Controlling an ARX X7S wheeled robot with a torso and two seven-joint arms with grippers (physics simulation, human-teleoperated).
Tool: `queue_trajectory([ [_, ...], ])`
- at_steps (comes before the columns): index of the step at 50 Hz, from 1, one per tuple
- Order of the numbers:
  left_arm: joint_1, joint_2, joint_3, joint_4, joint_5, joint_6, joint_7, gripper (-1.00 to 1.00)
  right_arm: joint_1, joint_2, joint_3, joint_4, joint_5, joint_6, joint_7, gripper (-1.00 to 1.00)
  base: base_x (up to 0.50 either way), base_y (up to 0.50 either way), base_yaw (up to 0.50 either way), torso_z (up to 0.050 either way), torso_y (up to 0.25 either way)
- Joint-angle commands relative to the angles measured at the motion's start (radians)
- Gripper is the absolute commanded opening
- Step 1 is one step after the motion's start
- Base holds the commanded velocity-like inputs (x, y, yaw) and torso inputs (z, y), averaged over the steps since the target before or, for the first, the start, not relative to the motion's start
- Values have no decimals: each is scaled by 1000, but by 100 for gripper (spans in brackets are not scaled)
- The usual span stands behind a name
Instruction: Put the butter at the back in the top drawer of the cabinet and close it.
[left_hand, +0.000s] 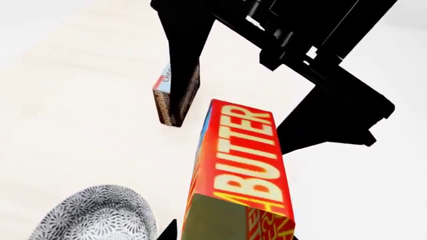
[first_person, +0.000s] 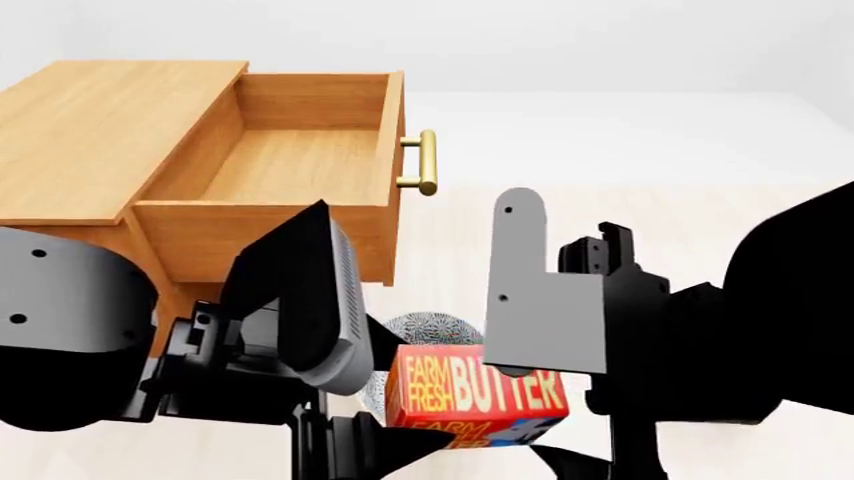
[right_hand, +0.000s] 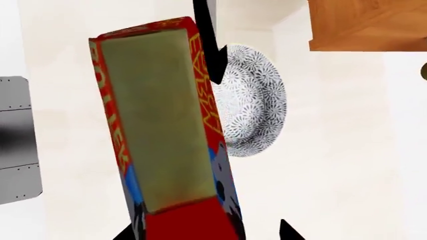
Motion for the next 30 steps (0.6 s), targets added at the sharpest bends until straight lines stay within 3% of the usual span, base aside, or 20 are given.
queue_trajectory([
  [1,-17,-7,-16,-3,-14,12,-1,-100,-27,19,-33,-1,-22,19,-26,100,0,0,0,0,0],
  [30,-59,-60,-19,-8,-43,15,-37,-100,-1,169,-54,-44,-139,58,-198,100,0,0,0,0,1],
])
